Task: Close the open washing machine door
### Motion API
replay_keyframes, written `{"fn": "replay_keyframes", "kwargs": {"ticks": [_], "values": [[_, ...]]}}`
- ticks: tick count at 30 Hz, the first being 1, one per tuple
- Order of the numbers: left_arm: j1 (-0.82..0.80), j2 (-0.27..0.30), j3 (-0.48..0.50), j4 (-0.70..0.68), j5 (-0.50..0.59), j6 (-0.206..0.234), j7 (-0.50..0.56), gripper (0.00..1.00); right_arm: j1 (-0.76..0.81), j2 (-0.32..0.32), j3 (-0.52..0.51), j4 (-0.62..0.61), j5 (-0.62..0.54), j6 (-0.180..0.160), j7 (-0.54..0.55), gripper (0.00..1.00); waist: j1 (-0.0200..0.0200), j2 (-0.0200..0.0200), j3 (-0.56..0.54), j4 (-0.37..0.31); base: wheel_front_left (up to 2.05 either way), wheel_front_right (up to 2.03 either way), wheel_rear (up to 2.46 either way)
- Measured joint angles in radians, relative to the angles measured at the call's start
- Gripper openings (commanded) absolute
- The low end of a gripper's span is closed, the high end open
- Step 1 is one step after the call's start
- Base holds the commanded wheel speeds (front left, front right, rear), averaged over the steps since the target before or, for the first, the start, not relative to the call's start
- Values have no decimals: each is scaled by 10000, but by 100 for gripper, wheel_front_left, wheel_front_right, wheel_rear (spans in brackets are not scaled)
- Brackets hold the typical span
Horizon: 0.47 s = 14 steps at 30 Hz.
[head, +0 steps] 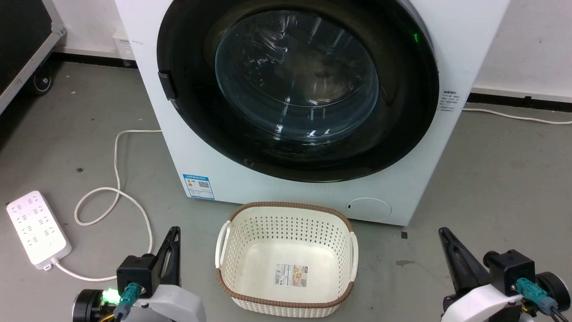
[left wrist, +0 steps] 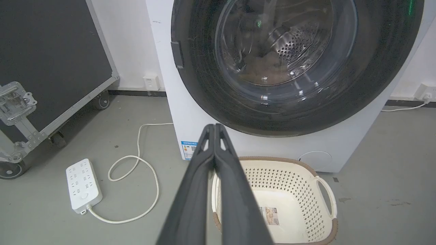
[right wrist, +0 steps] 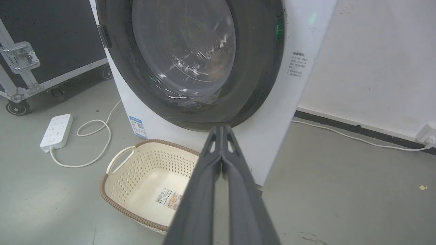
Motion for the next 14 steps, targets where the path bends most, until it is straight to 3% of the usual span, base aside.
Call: {"fn": "replay_keyframes", "kwargs": {"ticks": [14], "values": [[-5, 0, 75, -84, 163, 77, 257, 0, -138, 59, 111, -69, -71, 0, 221, 0, 0, 0, -10, 67, 0, 0, 0]]}}
